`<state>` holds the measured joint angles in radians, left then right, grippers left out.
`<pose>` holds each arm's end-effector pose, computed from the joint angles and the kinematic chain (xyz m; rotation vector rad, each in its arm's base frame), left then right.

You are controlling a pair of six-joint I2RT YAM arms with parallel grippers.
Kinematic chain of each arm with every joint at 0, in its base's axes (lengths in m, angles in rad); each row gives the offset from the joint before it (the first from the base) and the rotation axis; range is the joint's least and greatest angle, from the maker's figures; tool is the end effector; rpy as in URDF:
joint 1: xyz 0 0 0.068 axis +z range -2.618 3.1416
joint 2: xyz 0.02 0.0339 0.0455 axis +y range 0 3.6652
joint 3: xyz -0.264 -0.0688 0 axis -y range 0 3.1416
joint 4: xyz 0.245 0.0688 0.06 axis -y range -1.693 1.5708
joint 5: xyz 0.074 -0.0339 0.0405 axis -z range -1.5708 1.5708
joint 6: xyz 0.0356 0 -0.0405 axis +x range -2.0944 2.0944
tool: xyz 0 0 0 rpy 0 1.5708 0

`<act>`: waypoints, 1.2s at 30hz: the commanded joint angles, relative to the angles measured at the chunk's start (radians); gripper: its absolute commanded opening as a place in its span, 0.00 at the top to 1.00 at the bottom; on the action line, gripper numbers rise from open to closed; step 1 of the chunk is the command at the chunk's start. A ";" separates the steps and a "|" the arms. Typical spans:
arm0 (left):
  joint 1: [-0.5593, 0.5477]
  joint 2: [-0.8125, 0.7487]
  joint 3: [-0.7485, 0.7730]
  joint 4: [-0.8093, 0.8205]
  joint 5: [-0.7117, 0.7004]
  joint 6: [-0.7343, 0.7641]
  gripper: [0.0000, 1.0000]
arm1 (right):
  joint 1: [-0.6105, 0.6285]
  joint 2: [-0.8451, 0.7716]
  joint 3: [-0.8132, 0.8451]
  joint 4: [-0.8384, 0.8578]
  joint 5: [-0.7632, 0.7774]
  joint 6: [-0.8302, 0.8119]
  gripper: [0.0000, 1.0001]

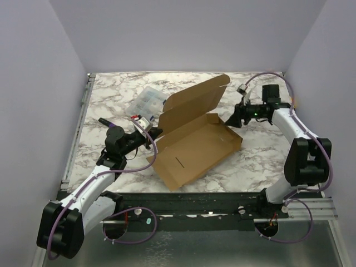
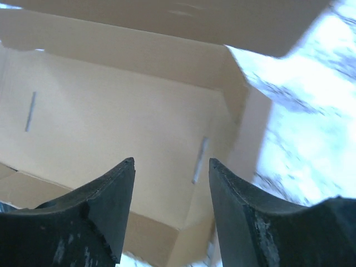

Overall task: Fold the paper box
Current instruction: Fold the paper box at the center of the board.

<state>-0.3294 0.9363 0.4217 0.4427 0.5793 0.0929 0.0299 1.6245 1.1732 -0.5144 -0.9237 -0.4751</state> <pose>0.1922 -0.0863 0.2503 0.7744 1.4814 -0.6536 0.3341 0.0384 0.2457 -0.8843 2.0535 0.9203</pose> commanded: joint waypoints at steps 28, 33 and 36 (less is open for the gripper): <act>-0.006 -0.064 -0.012 0.031 0.071 0.056 1.00 | -0.165 -0.109 -0.177 -0.075 0.146 -0.236 0.23; -0.007 -0.075 -0.009 0.031 0.071 0.056 1.00 | -0.099 -0.045 -0.166 -0.011 0.161 -0.195 0.25; -0.009 -0.084 -0.008 0.031 0.071 0.057 1.00 | -0.066 -0.015 -0.174 0.068 0.233 -0.142 0.32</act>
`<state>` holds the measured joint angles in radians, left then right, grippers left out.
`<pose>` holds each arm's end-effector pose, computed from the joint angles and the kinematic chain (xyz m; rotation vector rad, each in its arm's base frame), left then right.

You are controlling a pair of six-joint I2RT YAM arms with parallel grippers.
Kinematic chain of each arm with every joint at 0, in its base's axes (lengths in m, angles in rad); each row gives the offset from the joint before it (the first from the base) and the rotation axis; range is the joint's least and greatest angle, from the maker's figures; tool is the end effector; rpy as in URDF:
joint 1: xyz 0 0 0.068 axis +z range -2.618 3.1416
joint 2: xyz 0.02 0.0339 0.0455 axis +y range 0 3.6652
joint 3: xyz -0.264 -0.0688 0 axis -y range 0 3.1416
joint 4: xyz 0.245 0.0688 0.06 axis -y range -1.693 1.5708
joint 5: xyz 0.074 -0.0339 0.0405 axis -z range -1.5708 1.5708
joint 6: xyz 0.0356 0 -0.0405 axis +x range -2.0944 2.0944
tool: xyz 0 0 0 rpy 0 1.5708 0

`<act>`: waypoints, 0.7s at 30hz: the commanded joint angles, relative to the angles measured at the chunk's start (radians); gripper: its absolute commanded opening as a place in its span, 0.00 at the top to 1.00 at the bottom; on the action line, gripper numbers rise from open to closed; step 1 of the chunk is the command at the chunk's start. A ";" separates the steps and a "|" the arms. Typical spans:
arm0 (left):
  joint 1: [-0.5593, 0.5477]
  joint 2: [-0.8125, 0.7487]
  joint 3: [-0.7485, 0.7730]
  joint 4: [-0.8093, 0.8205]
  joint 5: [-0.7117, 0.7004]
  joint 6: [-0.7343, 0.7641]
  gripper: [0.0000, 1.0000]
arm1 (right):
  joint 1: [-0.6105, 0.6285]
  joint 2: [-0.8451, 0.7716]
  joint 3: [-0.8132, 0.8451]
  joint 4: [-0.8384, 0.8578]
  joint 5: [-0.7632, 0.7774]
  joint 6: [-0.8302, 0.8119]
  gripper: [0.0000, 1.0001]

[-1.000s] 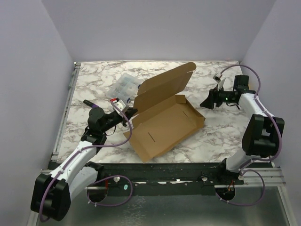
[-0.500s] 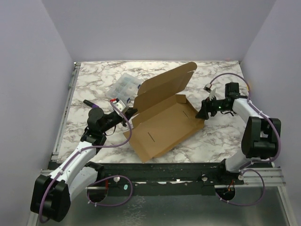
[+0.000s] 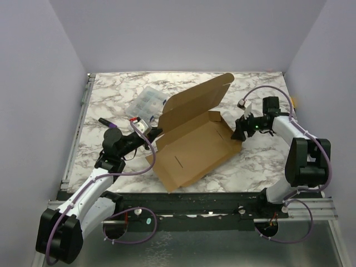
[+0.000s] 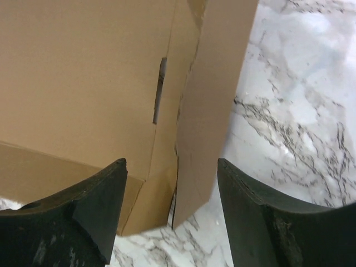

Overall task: Fold the paper box
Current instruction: Fold the paper box at the center of the board.

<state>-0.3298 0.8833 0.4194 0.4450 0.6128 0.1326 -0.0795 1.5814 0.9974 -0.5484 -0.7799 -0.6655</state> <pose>0.1840 -0.0846 0.2596 0.8236 1.3986 -0.6378 0.3035 0.0009 0.2025 -0.8923 2.2064 0.7151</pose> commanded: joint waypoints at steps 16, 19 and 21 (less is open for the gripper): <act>-0.009 -0.007 0.020 0.029 0.057 0.048 1.00 | 0.058 -0.024 -0.033 0.271 0.186 0.122 0.83; -0.009 0.001 0.030 0.029 0.059 0.054 1.00 | 0.058 -0.048 -0.031 0.268 0.140 0.153 0.90; -0.009 0.006 0.038 0.028 0.059 0.060 1.00 | 0.058 -0.066 -0.033 0.272 0.119 0.172 0.93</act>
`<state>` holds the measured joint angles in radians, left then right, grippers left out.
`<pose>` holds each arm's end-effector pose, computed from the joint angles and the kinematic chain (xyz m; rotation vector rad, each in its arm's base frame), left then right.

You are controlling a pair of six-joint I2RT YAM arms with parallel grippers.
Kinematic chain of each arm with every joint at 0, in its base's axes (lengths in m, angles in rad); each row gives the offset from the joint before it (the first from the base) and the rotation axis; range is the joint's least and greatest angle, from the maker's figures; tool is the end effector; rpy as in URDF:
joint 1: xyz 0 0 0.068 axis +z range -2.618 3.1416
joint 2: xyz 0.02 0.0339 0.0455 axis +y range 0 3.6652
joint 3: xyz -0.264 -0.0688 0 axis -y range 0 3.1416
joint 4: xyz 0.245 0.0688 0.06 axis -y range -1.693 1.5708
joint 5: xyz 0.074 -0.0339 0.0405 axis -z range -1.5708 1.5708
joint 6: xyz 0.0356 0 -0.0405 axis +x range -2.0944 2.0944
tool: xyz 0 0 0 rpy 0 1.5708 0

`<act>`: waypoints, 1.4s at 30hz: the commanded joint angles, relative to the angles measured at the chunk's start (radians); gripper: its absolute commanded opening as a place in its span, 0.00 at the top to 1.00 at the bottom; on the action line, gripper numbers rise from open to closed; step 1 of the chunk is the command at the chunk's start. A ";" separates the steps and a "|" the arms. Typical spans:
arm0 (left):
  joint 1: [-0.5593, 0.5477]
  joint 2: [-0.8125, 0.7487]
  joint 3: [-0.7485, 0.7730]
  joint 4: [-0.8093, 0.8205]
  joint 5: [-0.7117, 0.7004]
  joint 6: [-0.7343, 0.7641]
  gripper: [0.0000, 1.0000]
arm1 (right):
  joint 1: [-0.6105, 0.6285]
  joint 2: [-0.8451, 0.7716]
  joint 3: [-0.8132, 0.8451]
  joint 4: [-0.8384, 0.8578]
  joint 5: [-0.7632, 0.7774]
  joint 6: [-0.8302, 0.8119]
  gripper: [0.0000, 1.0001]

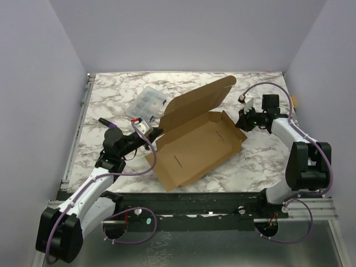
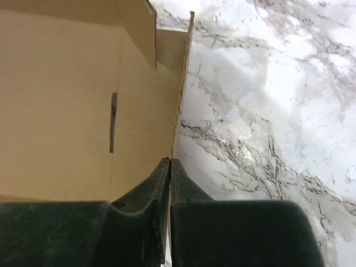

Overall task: Fold the paper box
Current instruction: Fold the paper box at the center of the board.

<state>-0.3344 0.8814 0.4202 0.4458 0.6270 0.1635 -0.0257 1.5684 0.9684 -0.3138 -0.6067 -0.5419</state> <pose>0.1830 -0.0857 0.2603 0.8571 1.3733 -0.6277 0.3189 0.0121 0.2069 -0.8288 2.1728 0.4742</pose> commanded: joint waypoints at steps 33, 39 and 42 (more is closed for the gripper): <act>-0.008 0.025 0.073 0.021 0.064 0.037 1.00 | 0.010 0.047 0.020 -0.065 -0.058 -0.008 0.92; -0.008 0.016 0.081 0.020 0.066 0.048 1.00 | 0.010 -0.037 0.005 0.033 -0.059 0.072 1.00; -0.008 0.021 0.092 0.013 0.064 0.060 1.00 | 0.010 -0.078 0.001 0.072 -0.062 0.093 1.00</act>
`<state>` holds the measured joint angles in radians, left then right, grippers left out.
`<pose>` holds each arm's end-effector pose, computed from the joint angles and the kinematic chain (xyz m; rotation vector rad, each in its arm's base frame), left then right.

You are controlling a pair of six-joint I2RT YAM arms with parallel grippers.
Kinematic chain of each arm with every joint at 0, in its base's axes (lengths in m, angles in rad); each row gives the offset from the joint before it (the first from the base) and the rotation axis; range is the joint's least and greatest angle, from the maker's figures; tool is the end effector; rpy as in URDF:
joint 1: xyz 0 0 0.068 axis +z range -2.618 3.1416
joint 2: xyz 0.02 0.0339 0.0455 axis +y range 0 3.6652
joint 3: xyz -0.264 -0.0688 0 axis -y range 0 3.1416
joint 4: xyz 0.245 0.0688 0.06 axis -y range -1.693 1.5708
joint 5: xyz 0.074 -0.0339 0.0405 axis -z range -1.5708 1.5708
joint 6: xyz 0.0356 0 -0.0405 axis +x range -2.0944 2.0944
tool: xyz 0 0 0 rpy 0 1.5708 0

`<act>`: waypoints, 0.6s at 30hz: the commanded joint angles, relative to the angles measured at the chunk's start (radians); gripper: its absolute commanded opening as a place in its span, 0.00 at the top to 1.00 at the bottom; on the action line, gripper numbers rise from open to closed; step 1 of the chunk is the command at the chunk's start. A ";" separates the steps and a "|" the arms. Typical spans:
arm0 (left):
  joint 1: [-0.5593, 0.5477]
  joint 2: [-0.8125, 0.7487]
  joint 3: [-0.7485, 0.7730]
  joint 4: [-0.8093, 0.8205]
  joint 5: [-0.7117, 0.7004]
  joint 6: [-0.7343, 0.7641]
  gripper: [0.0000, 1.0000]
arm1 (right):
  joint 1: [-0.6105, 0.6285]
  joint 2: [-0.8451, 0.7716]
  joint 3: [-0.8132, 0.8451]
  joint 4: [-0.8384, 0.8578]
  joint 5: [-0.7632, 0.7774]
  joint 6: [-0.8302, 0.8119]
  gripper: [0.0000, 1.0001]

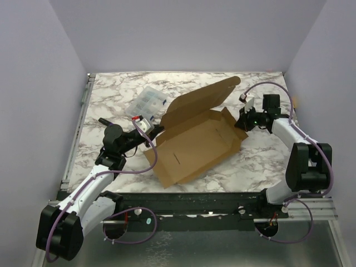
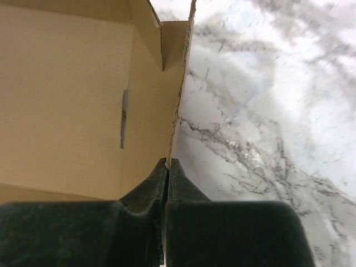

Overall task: Fold the paper box
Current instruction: Fold the paper box at the center of the board.

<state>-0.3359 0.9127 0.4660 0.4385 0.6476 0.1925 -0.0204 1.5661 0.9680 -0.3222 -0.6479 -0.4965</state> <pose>0.1891 -0.0888 0.2698 0.8908 1.3433 -0.6206 0.3174 0.0150 0.2077 -0.7971 2.1782 0.5495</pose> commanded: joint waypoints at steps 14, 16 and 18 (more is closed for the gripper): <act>-0.014 0.062 0.111 0.021 0.080 0.048 1.00 | 0.019 -0.126 -0.036 0.127 -0.022 -0.061 1.00; -0.024 0.076 0.118 0.023 0.080 0.048 1.00 | 0.055 -0.146 -0.051 0.148 -0.008 -0.078 1.00; -0.035 0.089 0.128 0.023 0.077 0.051 1.00 | 0.084 -0.162 -0.060 0.155 0.009 -0.085 1.00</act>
<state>-0.3458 0.9813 0.5503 0.4389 0.6724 0.2253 0.0051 1.4559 0.9337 -0.2104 -0.6521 -0.5365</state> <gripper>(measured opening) 0.028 0.006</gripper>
